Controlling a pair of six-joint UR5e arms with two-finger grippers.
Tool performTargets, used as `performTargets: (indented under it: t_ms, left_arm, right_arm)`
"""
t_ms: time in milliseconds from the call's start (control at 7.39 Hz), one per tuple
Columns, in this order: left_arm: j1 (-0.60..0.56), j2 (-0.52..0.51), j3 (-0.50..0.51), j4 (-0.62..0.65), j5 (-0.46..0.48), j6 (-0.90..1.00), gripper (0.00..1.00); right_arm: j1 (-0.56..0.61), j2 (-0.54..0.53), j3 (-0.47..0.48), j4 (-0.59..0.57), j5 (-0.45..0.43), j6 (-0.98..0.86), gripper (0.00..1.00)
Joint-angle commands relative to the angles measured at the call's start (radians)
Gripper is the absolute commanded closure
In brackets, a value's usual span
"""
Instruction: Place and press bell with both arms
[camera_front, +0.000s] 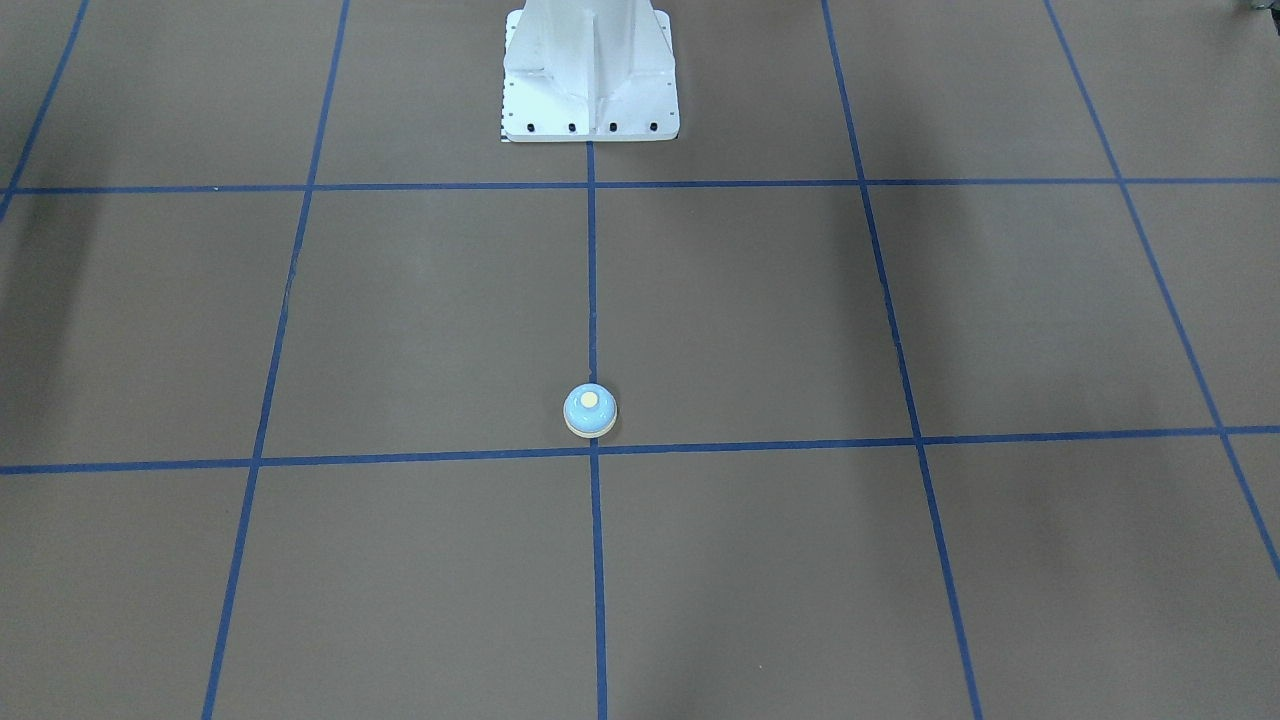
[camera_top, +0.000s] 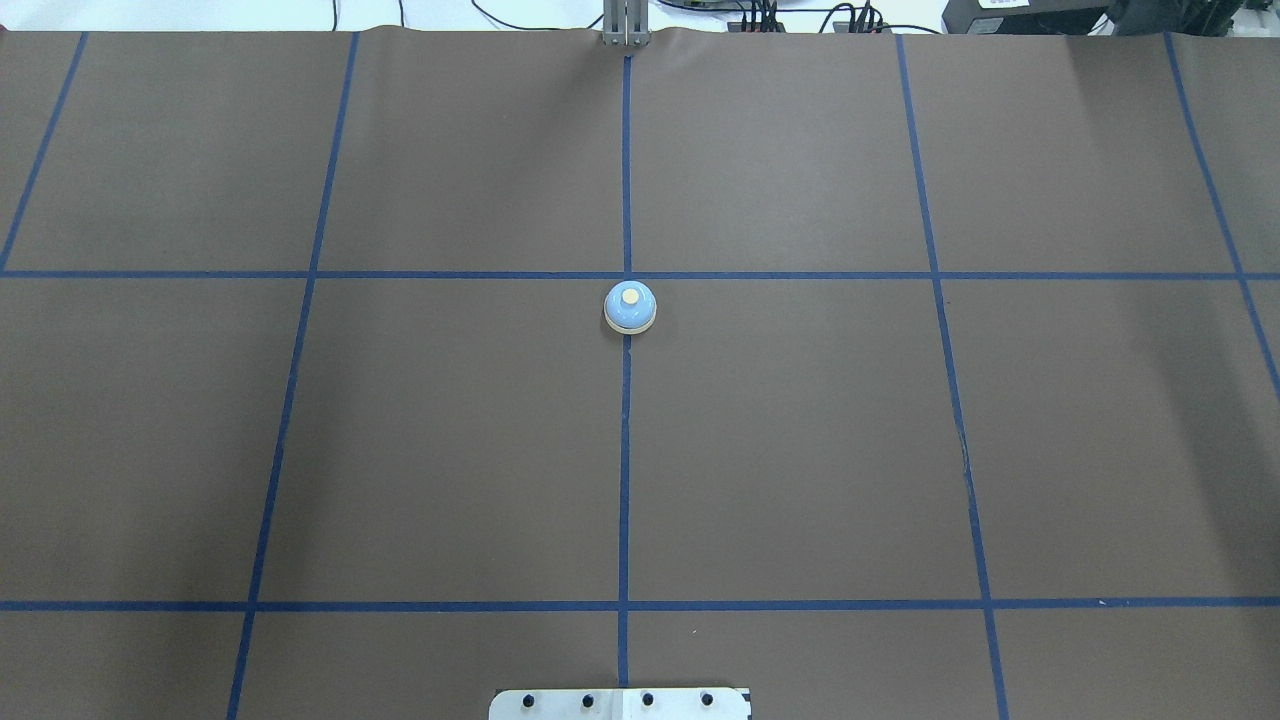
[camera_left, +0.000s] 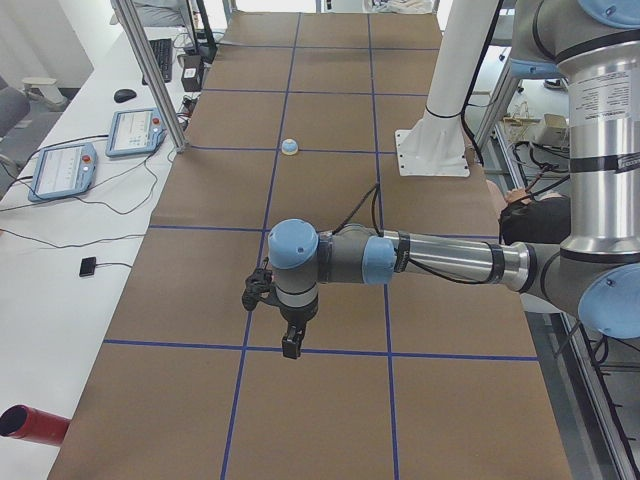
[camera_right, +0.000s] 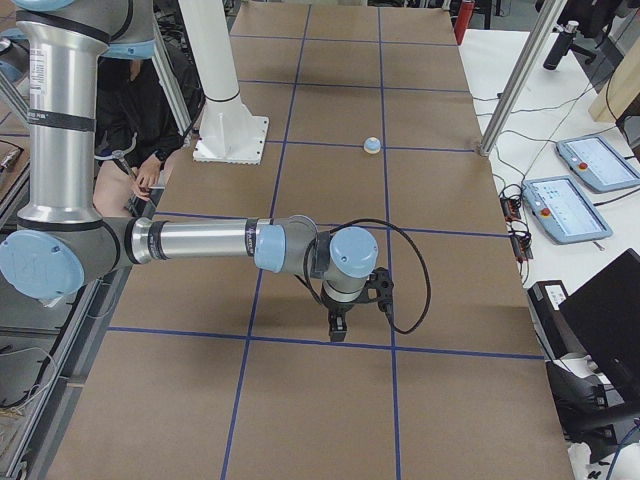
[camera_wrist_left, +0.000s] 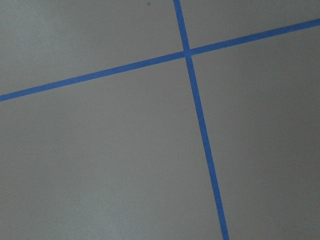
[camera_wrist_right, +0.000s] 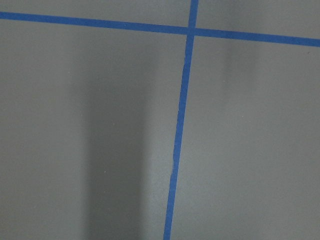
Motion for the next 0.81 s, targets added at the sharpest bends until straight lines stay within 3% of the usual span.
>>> performTargets:
  t_ms: [0,676]
  left_arm:
    - [0.001,0.009,0.001,-0.001,-0.001,0.002,0.0]
    - [0.001,0.009,0.006,-0.001,0.0,0.002,0.0]
  right_arm:
    - [0.006,0.003,0.004,0.019,0.002,0.001,0.0]
    - [0.021,0.002,0.002,0.02,0.004,-0.001,0.0]
